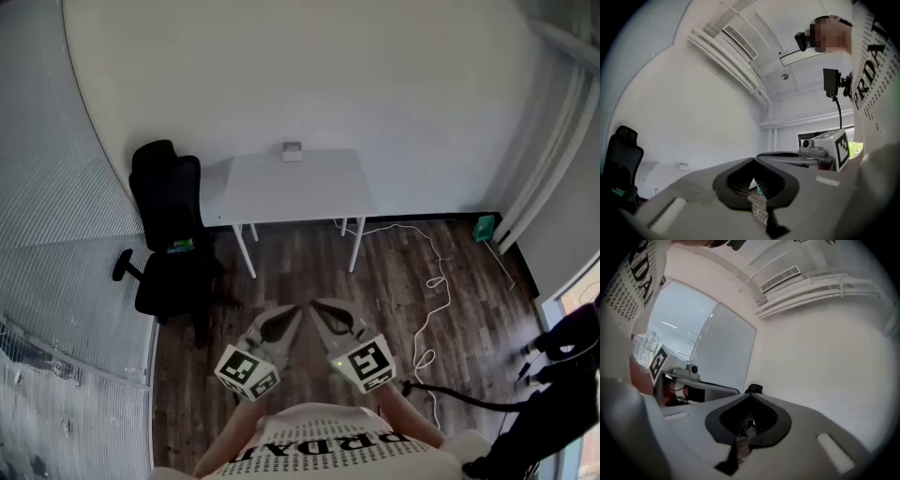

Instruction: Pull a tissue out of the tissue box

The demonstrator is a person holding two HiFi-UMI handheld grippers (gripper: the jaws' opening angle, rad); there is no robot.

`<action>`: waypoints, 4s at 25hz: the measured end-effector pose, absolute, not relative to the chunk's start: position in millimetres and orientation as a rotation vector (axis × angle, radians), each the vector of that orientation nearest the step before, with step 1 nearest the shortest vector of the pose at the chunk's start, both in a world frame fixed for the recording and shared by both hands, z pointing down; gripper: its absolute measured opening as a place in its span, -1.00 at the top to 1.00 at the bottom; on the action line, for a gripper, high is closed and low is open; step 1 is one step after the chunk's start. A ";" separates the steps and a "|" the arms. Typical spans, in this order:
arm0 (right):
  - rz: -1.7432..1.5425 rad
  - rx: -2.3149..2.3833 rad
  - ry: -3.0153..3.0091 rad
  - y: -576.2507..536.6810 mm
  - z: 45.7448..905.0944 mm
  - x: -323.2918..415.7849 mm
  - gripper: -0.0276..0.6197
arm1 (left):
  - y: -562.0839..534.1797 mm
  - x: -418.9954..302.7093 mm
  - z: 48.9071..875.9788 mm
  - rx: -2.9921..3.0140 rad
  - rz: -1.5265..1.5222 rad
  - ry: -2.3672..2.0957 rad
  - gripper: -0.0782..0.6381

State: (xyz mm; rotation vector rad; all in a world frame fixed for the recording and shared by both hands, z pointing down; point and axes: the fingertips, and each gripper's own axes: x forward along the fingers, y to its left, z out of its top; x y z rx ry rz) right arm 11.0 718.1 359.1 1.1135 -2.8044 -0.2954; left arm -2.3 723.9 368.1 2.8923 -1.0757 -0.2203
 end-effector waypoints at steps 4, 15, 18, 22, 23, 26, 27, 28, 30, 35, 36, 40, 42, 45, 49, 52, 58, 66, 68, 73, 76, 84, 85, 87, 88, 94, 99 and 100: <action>-0.295 1.114 -2.793 716.4 360.5 10.2 0.89 | 723.2 -2.9 369.9 2.894 -0.226 -1.061 0.80; -0.318 1.110 -2.811 719.7 359.3 7.4 0.89 | 724.3 -5.7 372.2 2.896 -0.234 -1.064 0.80; -0.317 1.097 -2.807 717.4 359.0 9.5 0.89 | 721.1 -3.9 370.7 2.891 -0.233 -1.072 0.80; -0.310 1.078 -2.803 715.8 361.2 11.5 0.89 | 717.3 -4.0 370.5 2.870 -0.241 -1.096 0.80; -0.309 1.077 -2.803 716.4 362.2 12.7 0.89 | 717.9 -3.3 371.2 2.868 -0.244 -1.101 0.80; -0.321 1.072 -2.795 715.1 365.0 19.4 0.89 | 718.0 3.1 374.1 2.866 -0.242 -1.103 0.80; -0.328 1.067 -2.791 714.1 365.4 21.5 0.89 | 716.7 5.7 374.7 2.866 -0.239 -1.104 0.80; -0.335 1.061 -2.789 713.3 365.4 23.4 0.89 | 715.4 8.1 374.9 2.866 -0.235 -1.106 0.80; -0.341 1.052 -2.786 713.7 366.4 26.6 0.89 | 715.0 12.4 375.3 2.865 -0.230 -1.110 0.80; -0.328 1.041 -2.785 711.4 374.3 38.0 0.89 | 714.2 24.3 379.0 2.864 -0.235 -1.116 0.80; -0.322 1.037 -2.789 709.6 374.8 40.3 0.89 | 712.2 26.3 379.1 2.859 -0.236 -1.120 0.80; -0.314 1.023 -2.785 706.4 380.2 52.0 0.89 | 708.6 35.5 383.0 2.846 -0.235 -1.137 0.80; -0.306 1.019 -2.788 704.7 384.0 58.7 0.89 | 708.0 41.4 385.0 2.845 -0.236 -1.145 0.80; -0.290 1.014 -2.798 700.5 388.9 67.4 0.89 | 705.2 48.3 388.2 2.836 -0.230 -1.164 0.80; -0.276 1.005 -2.792 698.2 393.9 79.0 0.89 | 702.1 56.1 392.6 2.818 -0.235 -1.175 0.80; -0.260 0.998 -2.793 699.3 397.8 88.5 0.89 | 703.7 64.4 393.6 2.819 -0.235 -1.180 0.80; -0.233 0.997 -2.796 691.2 400.9 93.2 0.89 | 698.8 65.9 395.3 2.801 -0.220 -1.193 0.80; -0.186 1.027 -2.793 674.2 409.6 87.4 0.89 | 681.8 58.1 398.7 2.787 -0.219 -1.187 0.80; -0.170 1.033 -2.795 667.8 410.2 82.9 0.89 | 673.7 53.6 400.3 2.785 -0.220 -1.184 0.80; -0.180 1.027 -2.770 641.9 407.2 71.3 0.89 | 643.8 43.1 395.5 2.795 -0.244 -1.176 0.80; -0.198 1.032 -2.773 623.8 398.4 57.9 0.89 | 626.0 31.8 387.9 2.806 -0.251 -1.173 0.80; -0.220 1.045 -2.748 568.8 390.1 26.0 0.89 | 567.1 -1.9 379.7 2.811 -0.297 -1.148 0.80; -0.215 1.055 -2.744 560.8 390.2 22.5 0.89 | 560.0 -5.9 380.2 2.813 -0.296 -1.139 0.80; -0.208 1.068 -2.734 544.4 390.3 13.9 0.89 | 544.8 -15.4 380.8 2.816 -0.297 -1.126 0.80; -0.205 1.072 -2.732 536.7 389.7 9.4 0.89 | 537.2 -19.9 379.8 2.815 -0.296 -1.124 0.80; -0.196 1.109 -2.737 503.4 384.0 -10.5 0.89 | 503.3 -38.5 372.4 2.853 -0.287 -1.095 0.80; -0.180 1.135 -2.741 480.5 387.7 -21.9 0.89 | 481.8 -48.7 373.0 2.864 -0.266 -1.076 0.80; -0.172 1.135 -2.743 476.7 389.7 -22.7 0.89 | 478.2 -49.2 374.4 2.859 -0.263 -1.077 0.80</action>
